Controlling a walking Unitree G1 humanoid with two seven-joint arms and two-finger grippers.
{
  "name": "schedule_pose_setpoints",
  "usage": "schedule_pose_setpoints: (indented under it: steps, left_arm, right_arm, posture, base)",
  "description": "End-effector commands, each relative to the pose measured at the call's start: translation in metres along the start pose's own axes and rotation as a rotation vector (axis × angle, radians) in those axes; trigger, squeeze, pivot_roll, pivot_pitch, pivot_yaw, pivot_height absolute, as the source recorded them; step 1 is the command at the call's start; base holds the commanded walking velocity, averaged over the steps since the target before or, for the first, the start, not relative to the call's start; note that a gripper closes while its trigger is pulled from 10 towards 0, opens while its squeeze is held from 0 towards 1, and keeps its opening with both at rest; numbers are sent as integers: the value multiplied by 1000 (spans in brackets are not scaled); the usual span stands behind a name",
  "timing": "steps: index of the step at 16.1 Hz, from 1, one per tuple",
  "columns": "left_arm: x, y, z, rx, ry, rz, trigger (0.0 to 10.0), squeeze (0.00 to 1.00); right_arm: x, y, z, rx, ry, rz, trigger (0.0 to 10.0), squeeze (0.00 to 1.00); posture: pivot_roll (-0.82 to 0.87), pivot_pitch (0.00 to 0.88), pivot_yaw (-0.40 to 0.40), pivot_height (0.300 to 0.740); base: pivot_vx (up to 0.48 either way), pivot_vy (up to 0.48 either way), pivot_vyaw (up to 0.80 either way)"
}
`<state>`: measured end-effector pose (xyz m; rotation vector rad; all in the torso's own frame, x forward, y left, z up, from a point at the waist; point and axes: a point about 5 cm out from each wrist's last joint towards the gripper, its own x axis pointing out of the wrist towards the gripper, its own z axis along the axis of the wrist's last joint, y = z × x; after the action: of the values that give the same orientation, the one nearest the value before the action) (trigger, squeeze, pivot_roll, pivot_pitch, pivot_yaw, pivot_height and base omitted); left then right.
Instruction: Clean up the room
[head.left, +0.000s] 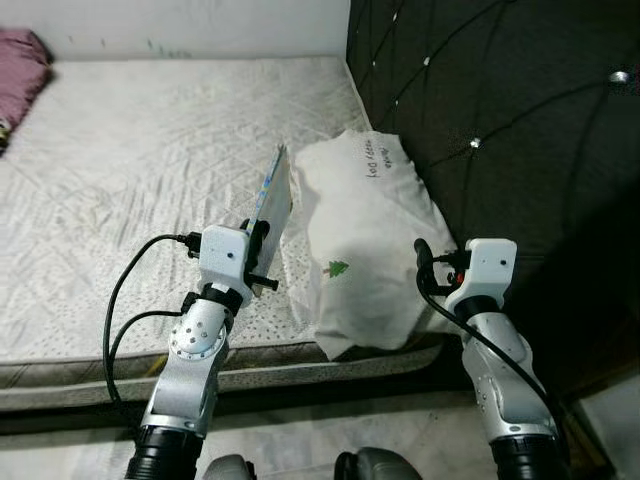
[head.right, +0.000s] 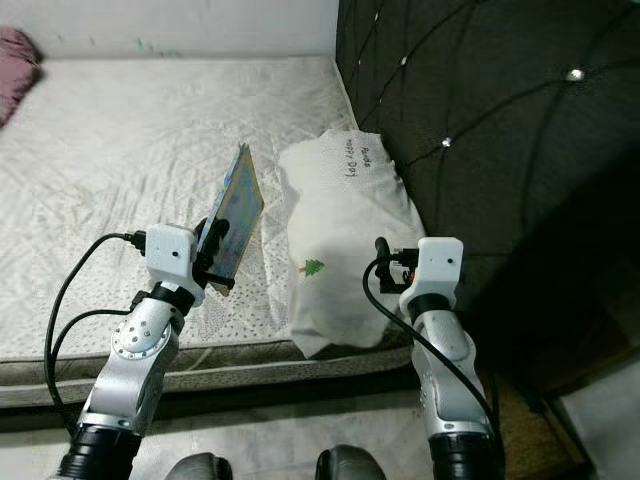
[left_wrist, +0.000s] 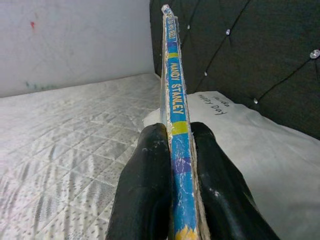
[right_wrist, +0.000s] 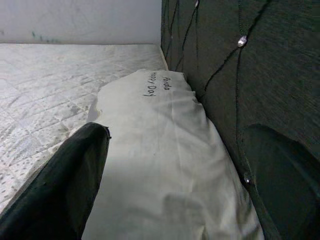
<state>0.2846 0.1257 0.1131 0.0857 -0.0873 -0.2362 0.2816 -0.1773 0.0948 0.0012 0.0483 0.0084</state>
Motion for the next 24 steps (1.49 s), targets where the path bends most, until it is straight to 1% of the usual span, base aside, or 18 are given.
schedule_pose_setpoints:
  steps: [1,6,24]
  left_arm:
    - [0,5,8,6,-44,8,10000,0]
    - [0,4,10,-7,-58,-7,10000,0]
    - [0,3,11,-16,-62,-19,10000,0]
  right_arm:
    - [1,4,1,4,-6,20,10000,0]
    - [1,4,1,-7,-4,19,10000,0]
    - [0,4,-1,-21,0,30,10000,0]
  posture:
    - [-50,70,-15,740]
    - [-51,71,-14,740]
    - [-50,73,-17,740]
  base:
    - [0,0,0]
    - [49,0,0]
    - [299,0,0]
